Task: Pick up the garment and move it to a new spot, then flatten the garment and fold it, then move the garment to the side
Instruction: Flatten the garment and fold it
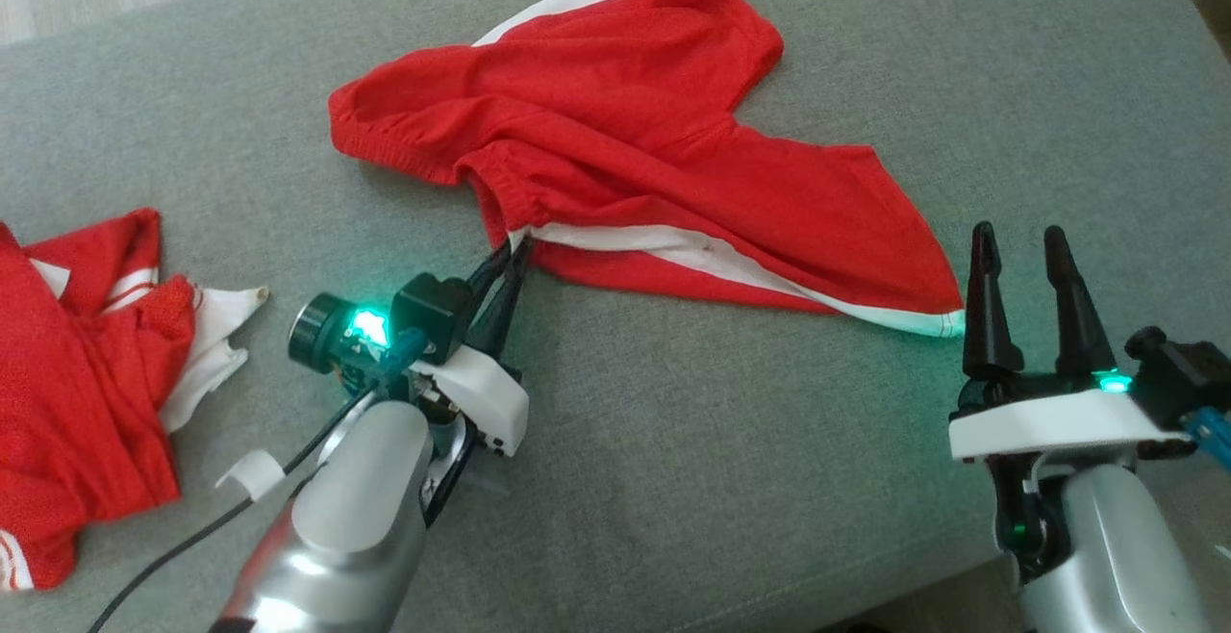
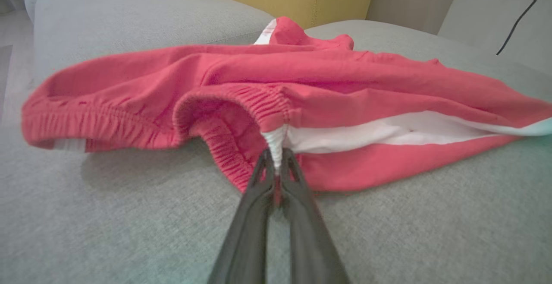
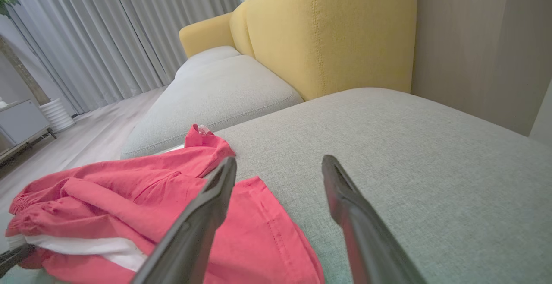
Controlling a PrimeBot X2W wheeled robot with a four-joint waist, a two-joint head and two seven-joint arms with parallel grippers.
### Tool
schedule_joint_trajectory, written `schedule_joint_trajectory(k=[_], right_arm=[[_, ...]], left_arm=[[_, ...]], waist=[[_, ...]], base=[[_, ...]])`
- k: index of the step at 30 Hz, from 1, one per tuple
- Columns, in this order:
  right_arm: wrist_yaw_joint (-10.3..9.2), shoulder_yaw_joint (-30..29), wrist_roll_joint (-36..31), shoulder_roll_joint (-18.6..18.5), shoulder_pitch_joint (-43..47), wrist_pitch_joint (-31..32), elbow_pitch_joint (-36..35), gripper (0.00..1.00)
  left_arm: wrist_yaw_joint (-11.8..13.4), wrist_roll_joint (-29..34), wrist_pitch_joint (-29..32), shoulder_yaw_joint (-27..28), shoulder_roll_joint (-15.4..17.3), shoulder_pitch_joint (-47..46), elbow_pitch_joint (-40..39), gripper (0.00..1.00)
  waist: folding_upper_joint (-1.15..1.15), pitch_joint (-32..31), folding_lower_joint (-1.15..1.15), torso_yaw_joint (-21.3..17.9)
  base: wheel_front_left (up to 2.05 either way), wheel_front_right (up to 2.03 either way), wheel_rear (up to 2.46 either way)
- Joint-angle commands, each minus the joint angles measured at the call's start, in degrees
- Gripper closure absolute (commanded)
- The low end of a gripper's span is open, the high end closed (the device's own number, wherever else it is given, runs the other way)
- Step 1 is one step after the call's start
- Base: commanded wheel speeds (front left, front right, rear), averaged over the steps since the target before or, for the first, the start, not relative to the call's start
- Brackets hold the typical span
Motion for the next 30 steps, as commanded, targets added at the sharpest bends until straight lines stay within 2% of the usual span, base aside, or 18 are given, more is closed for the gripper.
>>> schedule_joint_trajectory(k=[1, 11, 21, 30], right_arm=[[-0.04, 1.2, -0.7, -0.2, -0.9, -0.6, -0.8, 0.0], [-0.04, 1.4, -2.5, -0.2, 0.7, -0.5, 3.8, 0.0], [-0.04, 0.8, -3.4, -0.2, 1.0, 3.6, 11.9, 0.0], [-0.04, 1.7, -4.6, -0.2, -0.9, 3.1, 16.3, 0.0]], left_arm=[[-0.3, -0.2, -0.9, 1.0, 0.8, -2.6, -1.4, 1.0], [-0.6, -0.6, -2.2, -0.2, 2.0, -1.7, -3.9, 1.0], [0.0, -0.8, -0.5, -1.1, 3.5, 0.5, -9.4, 1.0], [0.6, -1.4, 0.7, -1.7, 4.1, 1.9, -12.2, 1.0]], waist=[[0.0, -0.3, -0.01, 0.2], [0.0, -2.1, -0.01, 1.3], [0.0, -2.5, -0.01, 2.2], [0.0, -3.0, -0.01, 2.8]], base=[[0.0, 0.0, 0.0], [0.0, 0.0, 0.0], [0.0, 0.0, 0.0], [0.0, 0.0, 0.0]])
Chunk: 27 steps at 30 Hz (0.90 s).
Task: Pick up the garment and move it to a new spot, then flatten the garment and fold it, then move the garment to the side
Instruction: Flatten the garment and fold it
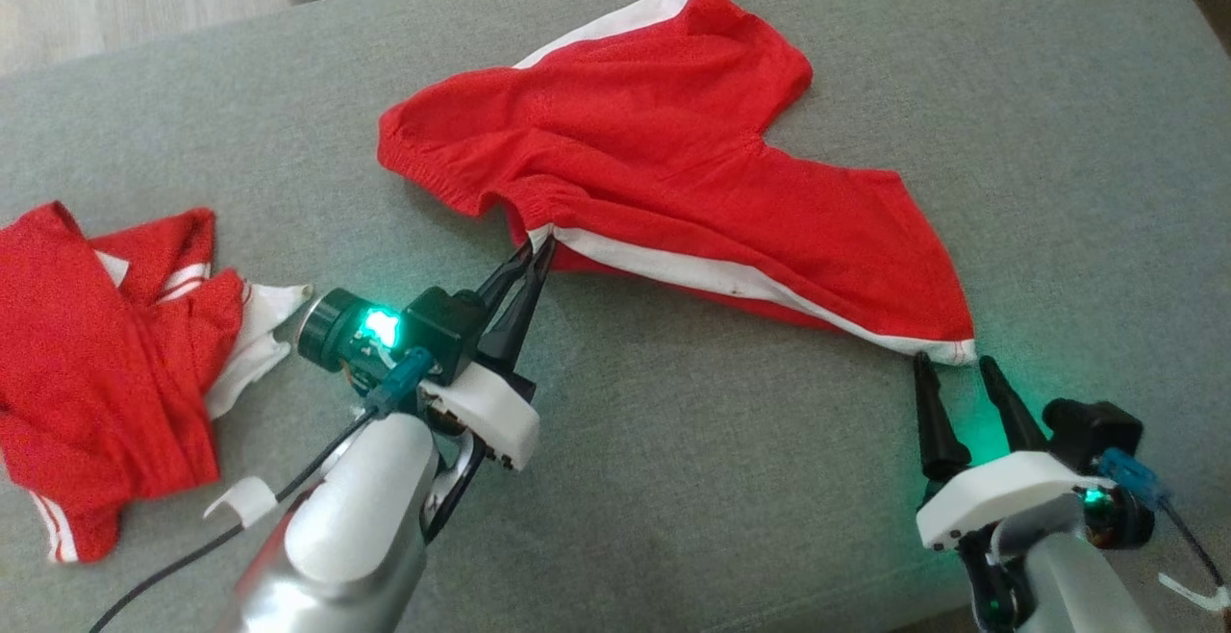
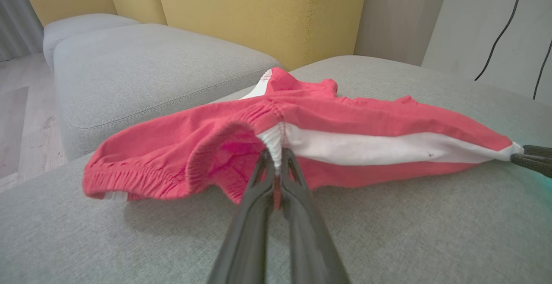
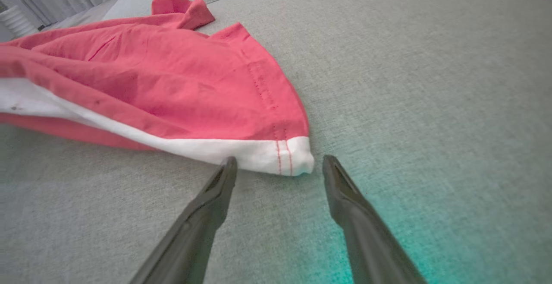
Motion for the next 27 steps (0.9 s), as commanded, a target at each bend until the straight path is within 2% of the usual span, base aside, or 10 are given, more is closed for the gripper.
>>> schedule_joint_trajectory(k=[1, 14, 15, 16, 18, 27], right_arm=[[-0.04, 1.6, -0.6, -0.2, -1.9, -0.8, -0.7, 0.0], [-0.04, 1.3, -2.3, -0.2, -3.8, -2.2, 1.8, 0.0], [-0.04, 1.2, -2.4, -0.2, -3.9, -2.2, 1.9, 0.06], [-0.04, 1.2, -2.5, -0.2, -4.0, -2.3, 1.9, 0.49], [-0.04, 1.1, -2.6, -0.2, -4.1, -2.3, 2.1, 1.0], [-0.04, 0.6, -3.1, -0.2, -4.4, -2.7, 1.8, 1.0]], left_arm=[[0.4, -0.3, 0.2, 1.4, 1.3, -1.0, -2.3, 1.0], [1.0, -0.8, 1.5, 0.5, 2.0, -0.4, -4.2, 1.0], [1.1, -0.9, 1.6, 0.4, 2.1, -0.4, -4.2, 1.0], [1.1, -0.9, 1.8, 0.4, 2.1, -0.4, -4.3, 1.0], [1.1, -1.0, 1.9, 0.3, 2.2, -0.4, -4.5, 1.0], [1.6, -1.5, 2.3, 0.2, 3.0, -0.2, -4.9, 1.0]], waist=[[0.0, -0.1, 0.0, 0.1], [0.0, -0.1, 0.0, 0.8], [0.0, 0.0, 0.0, 0.8], [0.0, 0.0, 0.0, 0.9], [0.0, 0.1, 0.0, 1.0], [0.0, -0.1, 0.0, 1.1]], base=[[0.0, 0.0, 0.0], [0.0, 0.0, 0.0], [0.0, 0.0, 0.0], [0.0, 0.0, 0.0], [0.0, 0.0, 0.0], [0.0, 0.0, 0.0]])
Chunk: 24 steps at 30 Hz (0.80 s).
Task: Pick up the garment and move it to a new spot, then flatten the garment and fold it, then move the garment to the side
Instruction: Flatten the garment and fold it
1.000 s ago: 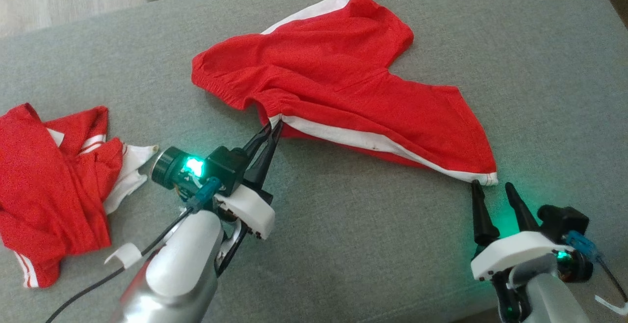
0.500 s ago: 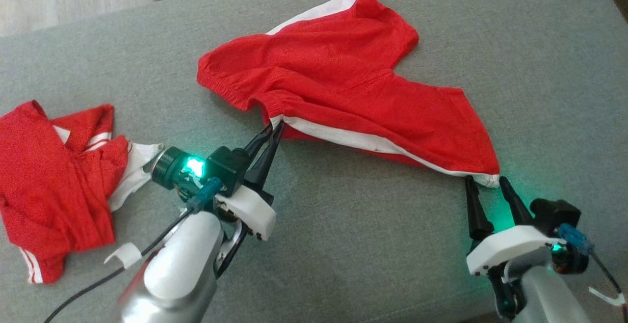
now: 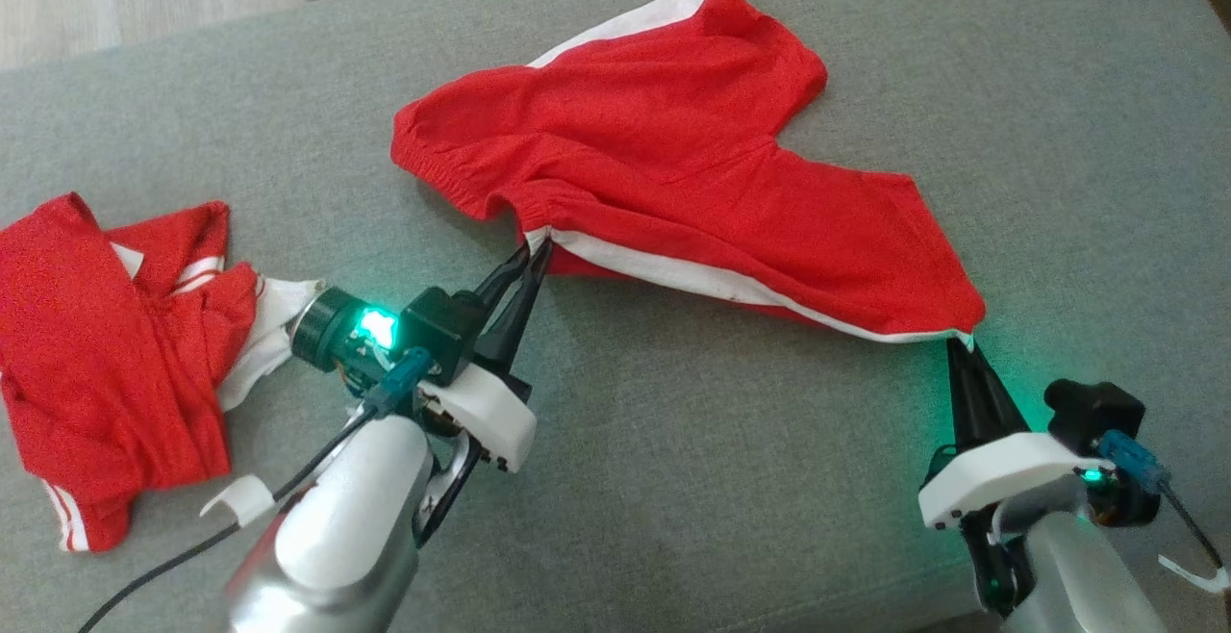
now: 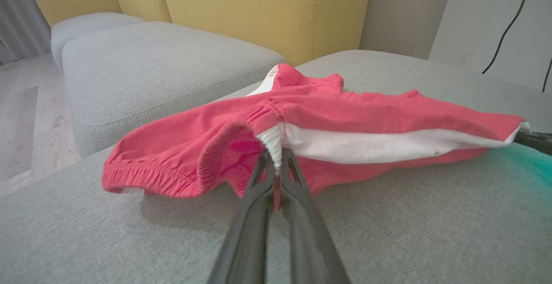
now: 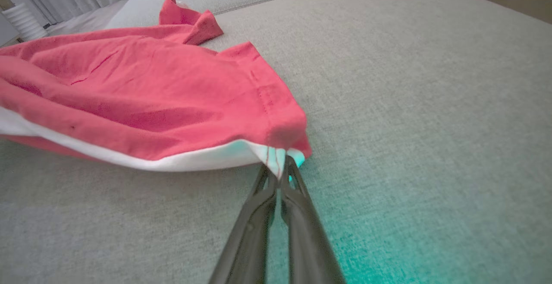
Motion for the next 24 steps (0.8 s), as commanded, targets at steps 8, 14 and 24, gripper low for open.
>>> schedule_joint_trajectory(k=[8, 14, 24], right_arm=[[-0.04, 1.6, 1.2, -0.2, -1.1, -0.4, -7.9, 1.0], [-0.04, 0.9, 1.2, -0.2, -3.5, 3.2, -17.2, 1.0], [-0.04, 1.1, 3.0, -2.6, -15.7, 14.2, -28.2, 1.0]], left_arm=[[0.7, -0.7, 0.3, 1.5, 2.8, -0.6, -2.5, 1.0], [0.4, -1.5, 1.6, 2.4, 4.8, -1.6, -5.2, 1.0], [-2.0, -6.8, 8.8, 5.8, 9.6, -11.8, -12.9, 1.0]], waist=[[0.0, -2.3, 0.0, -0.1], [0.0, -4.4, 0.0, 0.4], [0.0, -8.3, 0.0, 2.9]], base=[[0.0, 0.0, 0.0], [0.0, 0.0, 0.0], [0.0, 0.0, 0.0]])
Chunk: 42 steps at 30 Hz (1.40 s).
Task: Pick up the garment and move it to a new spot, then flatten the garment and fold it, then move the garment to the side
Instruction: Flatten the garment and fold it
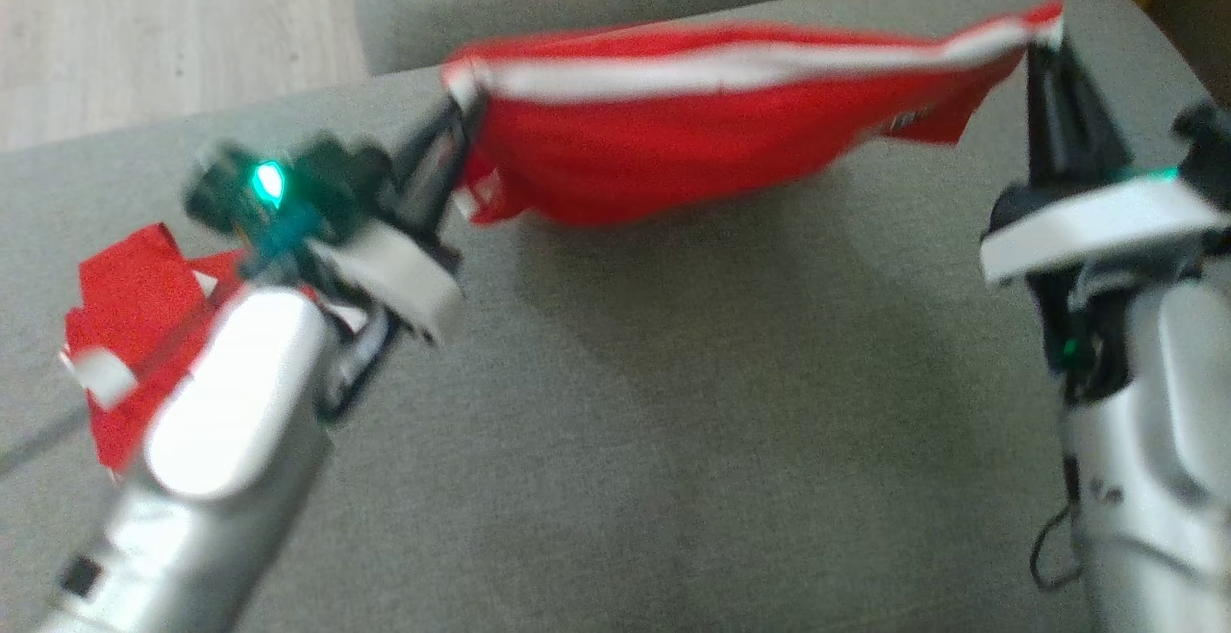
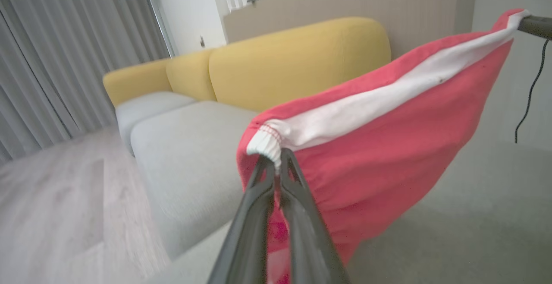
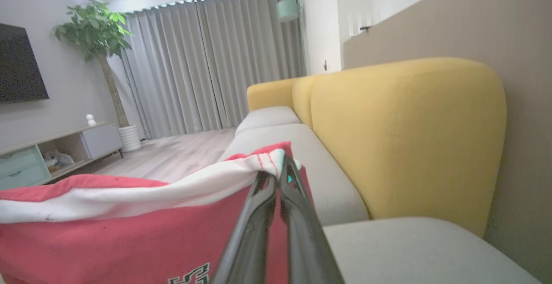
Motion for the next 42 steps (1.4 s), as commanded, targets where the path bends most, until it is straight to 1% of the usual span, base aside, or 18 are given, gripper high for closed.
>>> schedule_joint_trajectory(k=[1, 6, 9, 11, 15, 18, 20, 23, 27, 28, 30, 31, 32, 34, 36, 38, 40, 42], right_arm=[[-0.04, 1.3, 1.1, -0.8, -5.0, 1.4, -2.6, 1.0], [-0.04, 2.7, -0.7, -3.3, -12.0, 1.3, -2.5, 1.0], [-0.04, 3.6, -2.3, -4.4, -14.0, 0.9, -2.0, 1.0], [-0.04, 4.4, -3.3, -5.0, -13.7, 1.4, -2.1, 1.0], [-0.04, 3.4, -4.7, -5.7, -10.4, 3.8, -3.5, 1.0], [-0.04, 2.0, -4.6, -5.7, -7.3, 6.0, -5.9, 1.0], [-0.04, 1.9, -4.0, -5.8, -6.5, 6.5, -6.9, 1.0], [-0.04, 0.8, -3.1, -6.8, -5.0, 8.3, -9.5, 1.0], [-0.04, -0.5, -2.4, -7.6, -6.2, 10.0, -11.0, 1.0], [-0.04, -0.3, -1.8, -7.7, -7.0, 10.4, -10.9, 1.0], [-0.04, -0.6, 1.9, -7.0, -9.1, 11.5, -9.7, 1.0], [-0.04, -1.0, 3.8, -6.9, -10.6, 12.0, -8.7, 1.0], [-0.04, -1.3, 5.4, -6.8, -12.4, 12.4, -7.5, 1.0], [-0.04, -1.4, 6.9, -7.5, -16.7, 12.4, -4.6, 1.0], [-0.04, 0.0, 7.3, -8.7, -21.8, 11.2, -1.4, 1.0], [-0.04, 0.7, 8.0, -9.0, -27.5, 9.7, 2.6, 1.0], [-0.04, 1.7, 8.6, -9.2, -33.6, 6.8, 6.8, 1.0], [-0.04, 3.5, 7.2, -10.3, -39.3, 2.9, 11.0, 1.0]], left_arm=[[-0.5, -0.5, 1.3, 3.4, 3.3, -6.7, -3.2, 1.0], [-0.8, -1.8, 3.1, 4.4, 4.8, -12.9, -4.0, 1.0], [-0.6, -2.7, 2.6, 5.1, 4.4, -14.2, -4.3, 1.0], [-0.2, -6.6, 2.0, 7.0, 2.3, -13.0, -5.0, 1.0], [0.9, -10.7, 1.0, 9.2, 0.9, -9.2, -8.6, 1.0], [1.9, -11.7, 1.5, 9.3, 0.8, -5.7, -11.6, 1.0], [2.0, -12.0, 1.9, 9.0, 0.8, -4.8, -12.5, 1.0], [2.4, -12.5, 3.5, 8.4, 1.0, -3.0, -15.0, 1.0], [2.6, -11.3, 5.2, 7.4, 1.7, -4.4, -15.8, 1.0], [2.6, -11.9, 5.6, 7.4, 1.3, -5.1, -15.6, 1.0], [2.4, -17.3, 7.5, 8.8, -1.9, -6.7, -13.9, 1.0], [2.2, -19.0, 8.4, 9.4, -2.6, -8.3, -12.7, 1.0], [2.0, -19.2, 9.1, 9.6, -2.4, -10.3, -11.4, 1.0], [1.5, -19.4, 9.9, 9.9, -2.4, -15.1, -8.1, 1.0], [1.1, -18.1, 9.8, 9.7, -2.2, -20.7, -4.4, 1.0], [0.8, -17.1, 9.3, 9.6, -2.6, -26.3, -0.2, 1.0], [0.6, -15.6, 7.8, 9.6, -2.8, -31.8, 4.3, 1.0], [0.4, -14.3, 5.6, 9.5, -3.2, -36.9, 8.3, 1.0]], waist=[[0.0, -1.3, 0.0, 0.8], [0.0, -3.1, 0.0, 1.5], [0.0, -4.0, 0.0, 1.9], [0.0, -4.5, 0.0, 2.0], [0.0, -4.5, 0.0, 2.3], [0.0, -3.8, 0.0, 2.6], [0.0, -3.5, 0.0, 2.7], [0.0, -2.1, 0.0, 2.7], [0.0, 0.7, 0.0, 2.4], [0.0, 1.5, 0.0, 2.3], [0.0, 3.7, 0.0, 2.3], [0.0, 5.0, 0.0, 2.2], [0.0, 6.6, 0.0, 1.9], [0.0, 9.8, 0.0, 1.6], [0.0, 12.9, 0.0, 1.3], [0.0, 15.5, 0.0, 1.0], [0.0, 17.6, 0.0, 0.6], [0.0, 19.4, 0.0, 0.2]], base=[[0.0, 0.0, 0.0], [0.0, 0.0, 0.0], [0.0, 0.0, 0.0], [0.0, 0.0, 0.0], [0.0, 0.0, 0.0], [0.0, 0.0, 0.0], [0.0, 0.0, 0.0], [0.0, 0.0, 0.0], [0.0, 0.0, 0.0], [0.0, 0.0, 0.0], [0.0, 0.0, 0.0], [0.0, 0.0, 0.0], [0.0, 0.0, 0.0], [0.0, 0.0, 0.0], [0.0, 0.0, 0.0], [0.0, 0.0, 0.0], [0.0, 0.0, 0.0], [0.0, 0.0, 0.0]])
